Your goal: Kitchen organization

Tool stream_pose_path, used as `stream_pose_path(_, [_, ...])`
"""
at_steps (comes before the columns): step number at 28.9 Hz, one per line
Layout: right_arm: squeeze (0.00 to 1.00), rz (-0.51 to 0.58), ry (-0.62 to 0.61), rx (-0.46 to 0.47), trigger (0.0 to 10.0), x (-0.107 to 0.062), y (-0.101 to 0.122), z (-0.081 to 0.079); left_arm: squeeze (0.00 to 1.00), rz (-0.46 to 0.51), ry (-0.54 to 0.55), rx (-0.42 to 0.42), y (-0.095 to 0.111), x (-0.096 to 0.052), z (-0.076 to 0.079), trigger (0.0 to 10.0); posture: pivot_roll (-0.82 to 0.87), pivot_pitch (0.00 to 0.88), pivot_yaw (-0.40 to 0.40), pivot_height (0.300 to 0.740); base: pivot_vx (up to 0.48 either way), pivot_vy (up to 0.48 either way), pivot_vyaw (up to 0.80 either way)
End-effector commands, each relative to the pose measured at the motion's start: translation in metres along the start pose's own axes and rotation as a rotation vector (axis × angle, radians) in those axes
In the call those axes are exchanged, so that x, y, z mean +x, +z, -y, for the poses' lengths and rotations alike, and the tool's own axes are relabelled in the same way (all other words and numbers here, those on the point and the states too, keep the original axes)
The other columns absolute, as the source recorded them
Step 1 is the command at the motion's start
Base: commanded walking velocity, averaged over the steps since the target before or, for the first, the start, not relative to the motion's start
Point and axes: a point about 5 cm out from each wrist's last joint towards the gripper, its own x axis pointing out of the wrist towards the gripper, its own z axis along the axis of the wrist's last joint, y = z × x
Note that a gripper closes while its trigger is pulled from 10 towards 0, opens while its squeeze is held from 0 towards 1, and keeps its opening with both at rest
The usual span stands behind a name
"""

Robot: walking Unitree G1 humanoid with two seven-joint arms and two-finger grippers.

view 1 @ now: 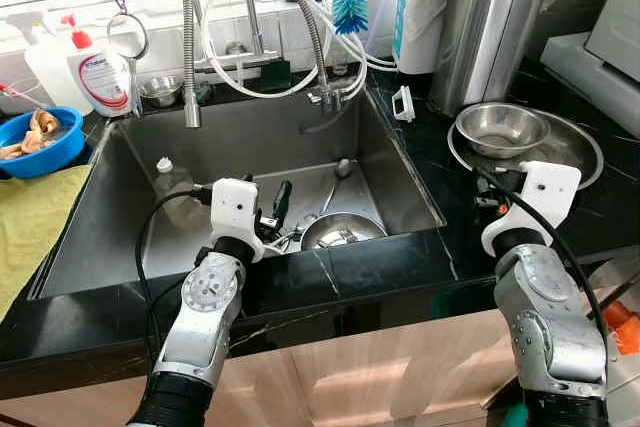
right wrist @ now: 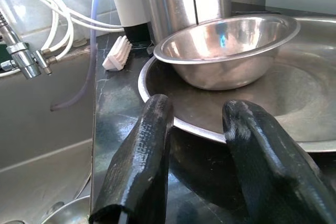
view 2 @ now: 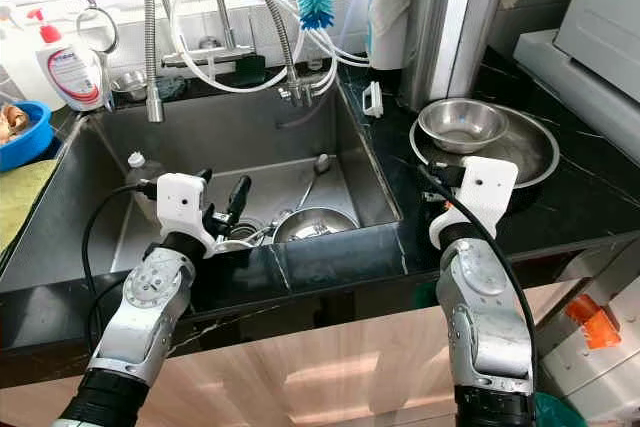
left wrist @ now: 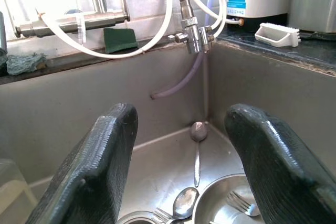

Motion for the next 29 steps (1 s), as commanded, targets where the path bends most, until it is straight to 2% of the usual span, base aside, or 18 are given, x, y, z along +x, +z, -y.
stream_pose_path(1, [0.00, 0.011, -0.012, 0.003, 10.0, -0.002, 0.002, 0.000, 0.00, 0.006, 0.002, 0.023, 0.003, 0.003, -0.003, 10.0, -0.11, 0.000, 0.099, 0.740, 0.000, 0.000, 0.00])
stream_pose_path(4, [0.00, 0.028, -0.049, -0.002, 10.0, -0.002, 0.004, 0.006, 0.00, 0.007, 0.003, 0.024, 0.003, 0.003, -0.004, 10.0, -0.11, 0.000, 0.100, 0.740, 0.000, 0.000, 0.00])
stream_pose_path(10, [0.00, 0.030, -0.055, -0.001, 10.0, -0.002, 0.005, 0.006, 0.00, 0.006, 0.003, 0.025, 0.003, 0.003, -0.004, 10.0, -0.11, 0.000, 0.100, 0.740, 0.000, 0.000, 0.00])
stream_pose_path(21, [0.00, 0.044, -0.309, 0.020, 10.0, -0.012, 0.001, 0.038, 0.00, 0.007, 0.001, 0.028, 0.003, 0.003, -0.004, 10.0, -0.11, 0.000, 0.102, 0.740, 0.000, 0.000, 0.00])
stream_pose_path(29, [0.00, 0.106, -0.364, 0.007, 10.0, -0.013, 0.011, 0.044, 0.00, 0.008, 0.001, 0.028, 0.004, 0.004, -0.004, 10.0, -0.11, 0.000, 0.104, 0.740, 0.000, 0.000, 0.00])
